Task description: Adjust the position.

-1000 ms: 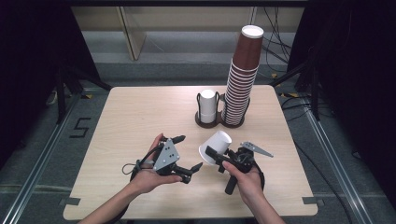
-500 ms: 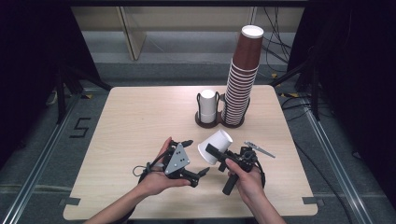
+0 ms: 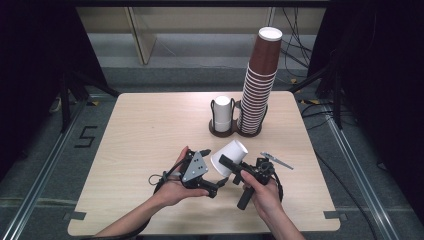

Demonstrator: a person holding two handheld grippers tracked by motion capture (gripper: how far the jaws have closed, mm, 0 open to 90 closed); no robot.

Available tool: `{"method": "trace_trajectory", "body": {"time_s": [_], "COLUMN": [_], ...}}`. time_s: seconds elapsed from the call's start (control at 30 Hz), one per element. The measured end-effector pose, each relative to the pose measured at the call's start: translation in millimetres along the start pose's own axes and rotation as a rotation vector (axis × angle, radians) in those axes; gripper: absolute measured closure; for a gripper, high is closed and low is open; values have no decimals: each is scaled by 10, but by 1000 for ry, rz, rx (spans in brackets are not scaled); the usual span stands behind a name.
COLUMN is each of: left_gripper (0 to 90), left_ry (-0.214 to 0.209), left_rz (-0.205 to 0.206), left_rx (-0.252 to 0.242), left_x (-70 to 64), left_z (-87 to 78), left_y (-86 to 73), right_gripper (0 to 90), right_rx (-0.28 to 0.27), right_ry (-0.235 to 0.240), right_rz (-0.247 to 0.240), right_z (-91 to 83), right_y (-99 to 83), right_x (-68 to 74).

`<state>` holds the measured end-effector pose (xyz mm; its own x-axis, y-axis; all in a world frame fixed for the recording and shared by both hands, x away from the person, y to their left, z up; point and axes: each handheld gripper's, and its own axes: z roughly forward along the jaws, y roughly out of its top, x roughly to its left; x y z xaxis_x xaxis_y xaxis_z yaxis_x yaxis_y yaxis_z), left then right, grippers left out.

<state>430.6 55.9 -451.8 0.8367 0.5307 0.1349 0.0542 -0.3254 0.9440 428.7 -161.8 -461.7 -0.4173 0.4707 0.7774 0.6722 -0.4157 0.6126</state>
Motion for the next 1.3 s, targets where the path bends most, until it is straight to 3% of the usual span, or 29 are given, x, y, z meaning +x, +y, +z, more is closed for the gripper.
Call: {"method": "trace_trajectory", "body": {"time_s": [0.03, 0.07, 0.1, 0.13, 0.17, 0.2, 0.23, 0.27, 0.3, 0.33, 0.37, 0.4, 0.43, 0.53, 0.57, 0.83, 0.87, 0.97, 1.0, 1.03, 1.07, 1.1, 1.17, 1.3], "left_gripper": [0, 0, 1, 4, 9, 16, 23, 36, 51, 64, 79, 88, 95, 115, 122, 209, 220, 245, 248, 251, 253, 253, 258, 262], "left_ry": [-17, -25, -24, -27, -31, -31, -28, -28, -21, -21, -15, -15, -20, -15, -15, -18, -24, -32, -32, -33, -33, -33, -32, -32], "left_rz": [-17, -16, -18, -17, -26, -26, -26, -26, -33, -33, -39, -39, -32, -38, -39, -36, -38, -45, -45, -50, -50, -47, -34, -35], "left_rx": [-4, 0, 2, 3, 1, 1, 10, 10, 7, 7, 11, 11, 6, 9, 8, 12, 13, 21, 21, 23, 23, 25, 26, 34], "left_x": [-8, -9, -12, -11, -15, -15, -17, -17, -15, -15, -13, -13, -8, -12, -18, -35, -29, -26, -26, -25, -25, -23, -7, 8], "left_z": [28, 40, 49, 61, 76, 76, 96, 96, 112, 112, 111, 111, 109, 100, 93, 52, 45, 31, 31, 26, 26, 24, 12, -28], "left_y": [5, 8, 10, 13, 13, 13, 14, 14, 16, 16, 25, 25, 32, 38, 42, 61, 65, 65, 65, 63, 63, 64, 73, 85], "right_gripper": [313, 313, 313, 313, 313, 313, 313, 313, 313, 313, 313, 313, 308, 302, 294, 230, 221, 193, 176, 154, 154, 146, 108, 85], "right_rx": [-9, -9, 1, -3, 6, 6, -5, -5, 10, 10, -6, -6, 5, 7, -4, 6, 16, 7, 17, 11, 11, 21, 28, 43], "right_ry": [-10, -3, 10, 9, -3, -3, 1, 1, -3, -3, 6, 6, 7, 6, 11, 13, 12, 21, 17, 20, 20, -9, 12, 10], "right_rz": [-47, -48, -15, -46, -15, -15, -53, -53, 3, 3, -53, -53, -9, -7, -53, -44, -15, -73, -48, -112, -112, -122, -138, -150], "right_z": [15, 25, 23, 26, 26, 26, 41, 41, 29, 29, 27, 27, 19, 23, 26, 17, 15, 35, 31, 35, 35, 36, 38, 20], "right_y": [0, -4, -13, -12, -18, -18, -15, -15, -21, -21, -12, -12, -12, -6, 0, 14, 11, 12, 3, 7, 7, 7, 3, 14], "right_x": [-28, -29, -14, -28, 1, 1, -24, -24, 16, 16, -31, -31, -8, -5, -32, -7, 13, -22, 14, -15, -15, -2, -2, 21]}}
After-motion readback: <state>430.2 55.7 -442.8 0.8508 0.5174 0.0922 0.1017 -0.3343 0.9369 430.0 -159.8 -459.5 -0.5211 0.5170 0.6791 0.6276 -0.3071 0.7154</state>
